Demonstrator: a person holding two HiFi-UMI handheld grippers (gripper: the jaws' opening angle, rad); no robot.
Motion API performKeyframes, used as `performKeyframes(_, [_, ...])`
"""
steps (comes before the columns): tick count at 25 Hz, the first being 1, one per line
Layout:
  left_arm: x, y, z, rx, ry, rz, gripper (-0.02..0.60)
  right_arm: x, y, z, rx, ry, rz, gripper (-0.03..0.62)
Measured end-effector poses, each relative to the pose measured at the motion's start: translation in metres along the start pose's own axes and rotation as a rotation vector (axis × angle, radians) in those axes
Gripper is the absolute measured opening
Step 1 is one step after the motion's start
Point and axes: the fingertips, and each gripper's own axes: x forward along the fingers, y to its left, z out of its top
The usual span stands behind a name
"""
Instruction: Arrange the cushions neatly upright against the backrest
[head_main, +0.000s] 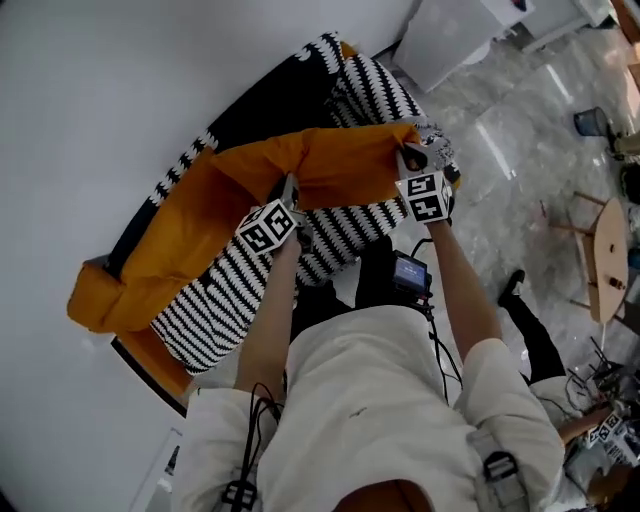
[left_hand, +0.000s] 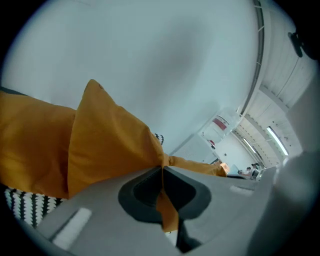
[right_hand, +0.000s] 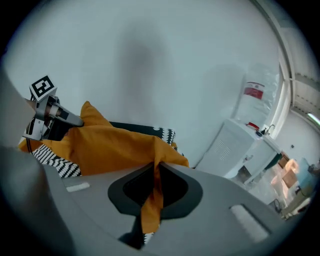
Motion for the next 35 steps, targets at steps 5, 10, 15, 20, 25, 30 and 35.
performKeyframes(5, [0.017,0.018,0.015,-0.103,-0.102,0.135,0.008,0.063,-0.012,0.042,-0.106,-0.066,0.135,0.044])
performKeyframes(10, [0.04,0.039,0.048,-0.15,-0.207,0.239,0.008,0.126,-0.017,0.089,-0.188,-0.129,0.249,0.043])
performKeyframes(15, [0.048,0.053,0.089,-0.172,-0.318,0.304,0.008,0.156,-0.016,0.139,-0.209,-0.222,0.318,0.043])
performKeyframes(20, [0.049,0.048,0.112,-0.17,-0.422,0.315,0.008,0.174,-0.02,0.172,-0.203,-0.301,0.378,0.041])
performKeyframes(25, [0.031,0.037,0.132,-0.143,-0.509,0.292,0.008,0.164,-0.017,0.201,-0.202,-0.369,0.4,0.042])
performKeyframes(30, [0.025,0.032,0.133,-0.116,-0.526,0.273,0.008,0.158,-0.017,0.205,-0.202,-0.391,0.405,0.043])
performKeyframes(35, [0.044,0.031,0.115,-0.084,-0.477,0.252,0.012,0.175,-0.025,0.167,-0.195,-0.313,0.392,0.043])
